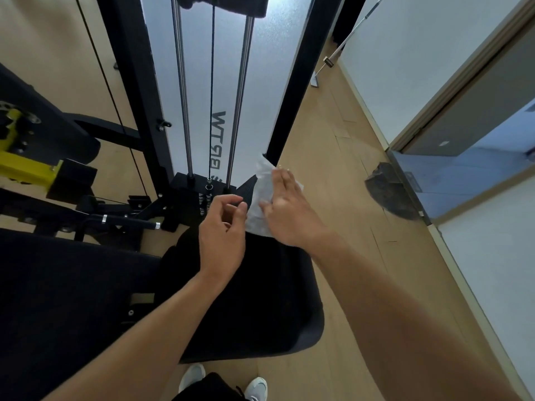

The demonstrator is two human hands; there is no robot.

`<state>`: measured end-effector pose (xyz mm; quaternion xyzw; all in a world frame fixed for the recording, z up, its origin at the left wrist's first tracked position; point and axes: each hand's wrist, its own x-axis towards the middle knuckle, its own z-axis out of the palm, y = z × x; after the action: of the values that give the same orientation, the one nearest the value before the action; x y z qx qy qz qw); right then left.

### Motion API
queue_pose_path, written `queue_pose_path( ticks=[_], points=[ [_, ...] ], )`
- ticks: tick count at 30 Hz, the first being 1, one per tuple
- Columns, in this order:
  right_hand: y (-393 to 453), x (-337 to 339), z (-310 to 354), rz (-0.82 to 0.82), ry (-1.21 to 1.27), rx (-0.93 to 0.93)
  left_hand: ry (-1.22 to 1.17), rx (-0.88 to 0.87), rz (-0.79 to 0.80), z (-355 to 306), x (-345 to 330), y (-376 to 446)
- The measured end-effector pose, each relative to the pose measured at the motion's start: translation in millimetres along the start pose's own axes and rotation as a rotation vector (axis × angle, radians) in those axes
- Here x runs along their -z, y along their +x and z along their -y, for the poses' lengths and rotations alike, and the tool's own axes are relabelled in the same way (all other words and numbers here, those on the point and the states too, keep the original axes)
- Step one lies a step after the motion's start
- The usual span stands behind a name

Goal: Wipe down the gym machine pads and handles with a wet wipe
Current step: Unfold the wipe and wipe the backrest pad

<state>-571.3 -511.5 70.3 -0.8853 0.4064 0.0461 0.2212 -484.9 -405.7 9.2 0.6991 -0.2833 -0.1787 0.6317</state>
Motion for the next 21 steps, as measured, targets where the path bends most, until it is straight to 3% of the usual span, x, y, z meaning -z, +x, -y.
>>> queue_pose_path(
  ticks=[4, 8, 11, 21],
  points=[
    [5.2, 1.4, 0.0, -0.008, 0.03, 0.004, -0.038, 0.004, -0.012, -0.5, 3.8, -2.8],
    [-67.0, -16.9, -6.4, -0.055, -0.029, 0.166, -0.09, -0.04, -0.002, 4.6, 13.4, -2.0],
    [-110.2, -22.1, -3.8, -0.039, 0.001, 0.154, -0.112, -0.086, 0.064, 13.5, 26.2, -7.4],
    [16.9, 5.8, -4.3, 0.016, -0.063, 0.063, -0.276, 0.026, 0.067, 24.0, 51.0, -32.5]
  ],
)
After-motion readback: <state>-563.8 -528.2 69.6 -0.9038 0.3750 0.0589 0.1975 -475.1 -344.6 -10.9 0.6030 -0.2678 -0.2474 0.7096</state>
